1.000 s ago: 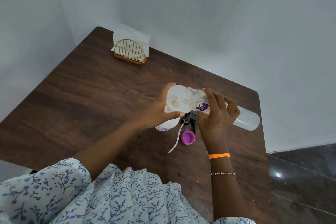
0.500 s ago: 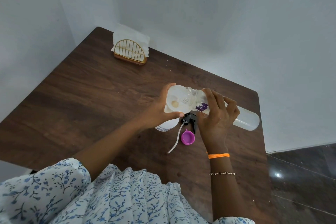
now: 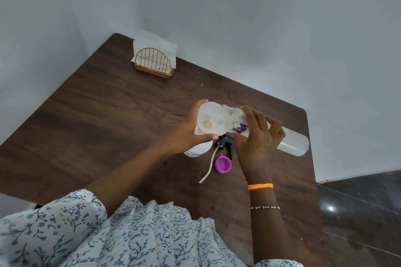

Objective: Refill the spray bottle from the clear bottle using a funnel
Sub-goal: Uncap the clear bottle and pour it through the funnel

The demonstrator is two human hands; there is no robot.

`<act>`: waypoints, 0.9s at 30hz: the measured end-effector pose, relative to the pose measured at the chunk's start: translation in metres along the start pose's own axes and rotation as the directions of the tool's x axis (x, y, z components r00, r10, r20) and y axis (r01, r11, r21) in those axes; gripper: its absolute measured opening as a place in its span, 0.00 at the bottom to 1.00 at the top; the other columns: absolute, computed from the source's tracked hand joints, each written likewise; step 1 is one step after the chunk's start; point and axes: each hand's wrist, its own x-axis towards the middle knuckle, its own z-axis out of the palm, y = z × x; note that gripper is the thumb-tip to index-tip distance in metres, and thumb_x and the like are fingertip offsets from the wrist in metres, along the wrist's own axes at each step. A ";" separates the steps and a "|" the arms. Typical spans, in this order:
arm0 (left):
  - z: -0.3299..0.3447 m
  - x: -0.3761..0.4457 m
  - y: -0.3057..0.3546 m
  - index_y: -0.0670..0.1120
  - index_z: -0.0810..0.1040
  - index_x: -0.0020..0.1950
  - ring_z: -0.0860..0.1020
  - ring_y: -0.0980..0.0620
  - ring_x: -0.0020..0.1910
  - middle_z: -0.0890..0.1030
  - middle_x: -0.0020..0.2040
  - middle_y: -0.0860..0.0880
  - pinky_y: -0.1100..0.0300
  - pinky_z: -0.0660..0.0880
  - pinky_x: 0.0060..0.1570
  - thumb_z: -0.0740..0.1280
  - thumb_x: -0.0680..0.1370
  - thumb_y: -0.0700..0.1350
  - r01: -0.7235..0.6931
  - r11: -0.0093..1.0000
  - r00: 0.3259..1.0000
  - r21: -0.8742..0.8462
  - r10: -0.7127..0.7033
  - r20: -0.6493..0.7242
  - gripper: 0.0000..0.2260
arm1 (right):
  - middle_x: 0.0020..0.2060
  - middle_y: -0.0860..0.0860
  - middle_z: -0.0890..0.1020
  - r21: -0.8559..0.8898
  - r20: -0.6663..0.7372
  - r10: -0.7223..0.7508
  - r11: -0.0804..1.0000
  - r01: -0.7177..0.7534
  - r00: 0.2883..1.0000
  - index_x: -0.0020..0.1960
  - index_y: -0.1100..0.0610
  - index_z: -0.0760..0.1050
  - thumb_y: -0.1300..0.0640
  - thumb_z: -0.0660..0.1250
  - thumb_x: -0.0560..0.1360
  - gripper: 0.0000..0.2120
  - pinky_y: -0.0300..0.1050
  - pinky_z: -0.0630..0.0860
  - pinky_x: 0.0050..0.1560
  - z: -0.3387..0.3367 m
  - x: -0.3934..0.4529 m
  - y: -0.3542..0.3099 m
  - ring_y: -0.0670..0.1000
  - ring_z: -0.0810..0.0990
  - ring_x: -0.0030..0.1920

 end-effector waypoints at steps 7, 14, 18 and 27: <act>0.000 0.000 0.001 0.54 0.48 0.72 0.61 0.58 0.63 0.58 0.72 0.53 0.63 0.63 0.58 0.72 0.71 0.47 -0.013 1.000 1.000 0.004 0.013 -0.004 0.40 | 0.55 0.49 0.81 0.003 -0.005 0.000 1.000 0.000 1.000 0.59 0.53 0.77 0.65 0.75 0.60 0.28 0.51 0.63 0.53 0.001 0.000 0.001 0.53 0.66 0.56; 0.000 -0.002 0.004 0.54 0.48 0.72 0.60 0.59 0.63 0.57 0.72 0.52 0.64 0.62 0.58 0.72 0.72 0.46 -0.007 1.000 1.000 0.015 0.007 0.000 0.39 | 0.54 0.49 0.81 0.008 -0.024 -0.004 1.000 0.004 1.000 0.58 0.53 0.76 0.67 0.74 0.58 0.29 0.50 0.65 0.52 0.001 0.000 0.000 0.53 0.66 0.55; -0.001 -0.003 0.005 0.54 0.48 0.73 0.60 0.58 0.63 0.58 0.72 0.52 0.64 0.62 0.58 0.72 0.72 0.46 -0.007 1.000 1.000 0.012 0.007 -0.001 0.39 | 0.54 0.49 0.81 0.002 -0.018 -0.006 1.000 0.006 1.000 0.58 0.53 0.76 0.68 0.74 0.58 0.30 0.48 0.62 0.52 0.001 0.000 0.000 0.53 0.66 0.54; -0.001 -0.004 0.007 0.54 0.47 0.73 0.61 0.59 0.62 0.58 0.72 0.52 0.64 0.62 0.57 0.72 0.72 0.46 -0.003 1.000 1.000 0.008 0.003 0.006 0.39 | 0.55 0.51 0.81 0.005 -0.012 -0.012 1.000 0.012 1.000 0.59 0.54 0.77 0.66 0.74 0.59 0.28 0.50 0.63 0.53 0.002 0.001 0.000 0.53 0.66 0.55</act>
